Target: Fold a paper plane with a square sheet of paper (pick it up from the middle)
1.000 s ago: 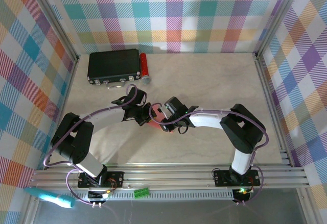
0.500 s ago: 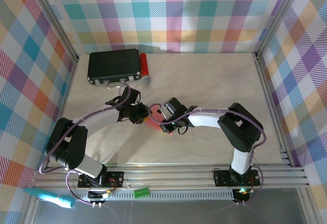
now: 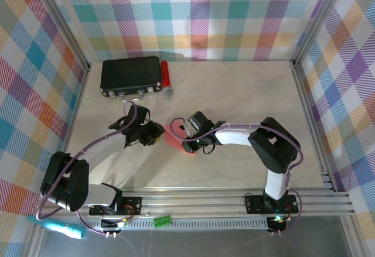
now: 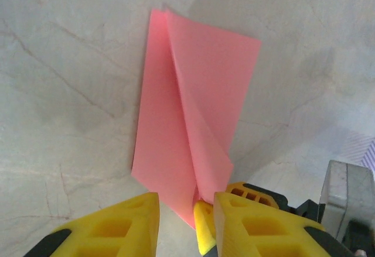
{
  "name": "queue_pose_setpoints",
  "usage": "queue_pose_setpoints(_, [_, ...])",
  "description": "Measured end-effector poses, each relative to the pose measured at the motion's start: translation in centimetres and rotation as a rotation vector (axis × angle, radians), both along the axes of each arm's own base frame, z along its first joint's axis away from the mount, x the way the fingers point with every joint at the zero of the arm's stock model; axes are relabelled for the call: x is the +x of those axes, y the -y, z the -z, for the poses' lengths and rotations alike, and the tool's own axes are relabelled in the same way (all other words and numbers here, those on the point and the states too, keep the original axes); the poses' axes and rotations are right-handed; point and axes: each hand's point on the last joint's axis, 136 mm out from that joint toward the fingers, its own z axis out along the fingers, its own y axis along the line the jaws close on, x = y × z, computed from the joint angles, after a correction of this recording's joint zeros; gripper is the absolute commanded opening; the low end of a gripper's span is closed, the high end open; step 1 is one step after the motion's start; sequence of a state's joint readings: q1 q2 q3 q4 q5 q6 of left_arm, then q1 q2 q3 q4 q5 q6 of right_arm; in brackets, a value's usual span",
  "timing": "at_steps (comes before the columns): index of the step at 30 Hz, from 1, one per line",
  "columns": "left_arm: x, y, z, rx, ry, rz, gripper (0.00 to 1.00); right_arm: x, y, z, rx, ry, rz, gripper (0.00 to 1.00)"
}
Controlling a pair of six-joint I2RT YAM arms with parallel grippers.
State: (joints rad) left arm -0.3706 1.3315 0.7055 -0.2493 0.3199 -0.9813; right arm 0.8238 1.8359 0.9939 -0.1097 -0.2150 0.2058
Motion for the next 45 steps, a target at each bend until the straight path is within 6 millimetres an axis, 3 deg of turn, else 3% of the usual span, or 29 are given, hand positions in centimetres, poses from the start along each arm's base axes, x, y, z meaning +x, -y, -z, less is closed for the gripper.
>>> queue_pose_setpoints(5, [-1.0, 1.0, 1.3, -0.054, -0.005, 0.014, 0.29, 0.1, 0.2, 0.0, 0.041, -0.041, 0.017, 0.21])
queue_pose_setpoints(14, [-1.0, 3.7, 3.2, -0.104, -0.024, 0.068, 0.15, 0.0, 0.3, -0.1, 0.063, -0.067, 0.022, 0.24])
queue_pose_setpoints(25, [0.1, 4.8, 5.0, -0.092, -0.055, 0.081, 0.08, -0.3, 0.5, -0.5, 0.029, -0.125, 0.048, 0.3])
queue_pose_setpoints(37, [-0.1, 4.7, 5.5, -0.083, -0.071, 0.081, 0.08, -0.1, 0.5, -1.6, -0.058, -0.13, 0.089, 0.29])
queue_pose_setpoints(45, [-0.2, 4.7, 5.8, -0.079, -0.079, 0.08, 0.08, -0.6, 0.7, -1.0, -0.093, -0.153, 0.107, 0.25])
